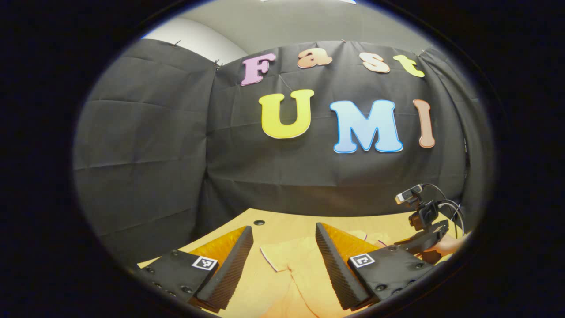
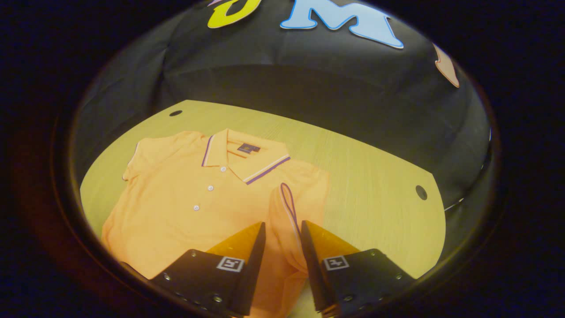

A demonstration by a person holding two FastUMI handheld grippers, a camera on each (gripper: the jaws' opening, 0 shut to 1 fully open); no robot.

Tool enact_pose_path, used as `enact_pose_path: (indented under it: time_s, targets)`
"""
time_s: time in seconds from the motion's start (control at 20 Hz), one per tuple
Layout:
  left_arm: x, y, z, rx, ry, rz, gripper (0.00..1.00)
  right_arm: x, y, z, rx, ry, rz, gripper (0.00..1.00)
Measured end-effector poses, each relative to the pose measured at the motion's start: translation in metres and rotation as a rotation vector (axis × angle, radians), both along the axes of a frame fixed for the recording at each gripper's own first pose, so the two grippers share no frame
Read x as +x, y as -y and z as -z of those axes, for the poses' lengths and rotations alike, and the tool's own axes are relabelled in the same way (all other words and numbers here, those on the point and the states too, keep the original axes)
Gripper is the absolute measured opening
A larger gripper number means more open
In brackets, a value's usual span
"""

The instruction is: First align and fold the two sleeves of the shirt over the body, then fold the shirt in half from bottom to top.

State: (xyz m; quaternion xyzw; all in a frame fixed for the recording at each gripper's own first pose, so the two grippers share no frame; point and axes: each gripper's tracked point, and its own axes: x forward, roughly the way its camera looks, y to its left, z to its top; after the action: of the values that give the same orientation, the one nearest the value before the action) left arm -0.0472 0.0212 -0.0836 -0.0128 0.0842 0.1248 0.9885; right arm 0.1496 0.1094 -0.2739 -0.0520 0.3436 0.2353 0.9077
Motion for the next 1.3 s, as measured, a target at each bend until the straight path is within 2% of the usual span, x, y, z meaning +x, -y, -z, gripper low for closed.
enact_pose_path:
  time_s: [0.05, 0.1, 0.15, 0.25, 0.35, 0.4, 0.85, 1.1, 1.3]
  targets:
    - [0.002, 0.0, 0.005, -0.004, -0.011, -0.002, 0.94, -0.001, -0.001, -0.006, 0.022, -0.001, 0.002, 0.71]
    - [0.006, 0.0, 0.012, -0.01, -0.019, -0.002, 0.94, -0.002, -0.002, -0.011, 0.04, 0.003, 0.008, 0.81]
    - [0.012, 0.0, 0.017, -0.02, -0.022, 0.007, 0.94, -0.003, -0.001, -0.02, 0.054, 0.014, 0.015, 0.95]
    - [0.027, -0.002, 0.031, -0.033, -0.045, 0.029, 0.92, -0.006, 0.001, -0.038, 0.073, 0.039, 0.038, 0.96]
    - [0.043, -0.009, 0.046, -0.04, -0.067, 0.05, 0.95, -0.013, 0.006, -0.058, 0.09, 0.058, 0.083, 0.96]
    - [0.052, -0.014, 0.057, -0.042, -0.083, 0.056, 0.93, -0.019, 0.007, -0.068, 0.109, 0.066, 0.102, 0.96]
    - [0.127, -0.064, 0.162, -0.081, -0.218, 0.054, 0.95, -0.073, 0.023, -0.16, 0.189, 0.201, 0.229, 0.96]
    - [0.16, -0.085, 0.207, -0.144, -0.275, 0.039, 0.92, -0.106, 0.031, -0.183, 0.18, 0.225, 0.294, 0.96]
    - [0.175, -0.108, 0.251, -0.183, -0.368, -0.011, 0.94, -0.126, 0.033, -0.193, 0.164, 0.237, 0.334, 0.96]
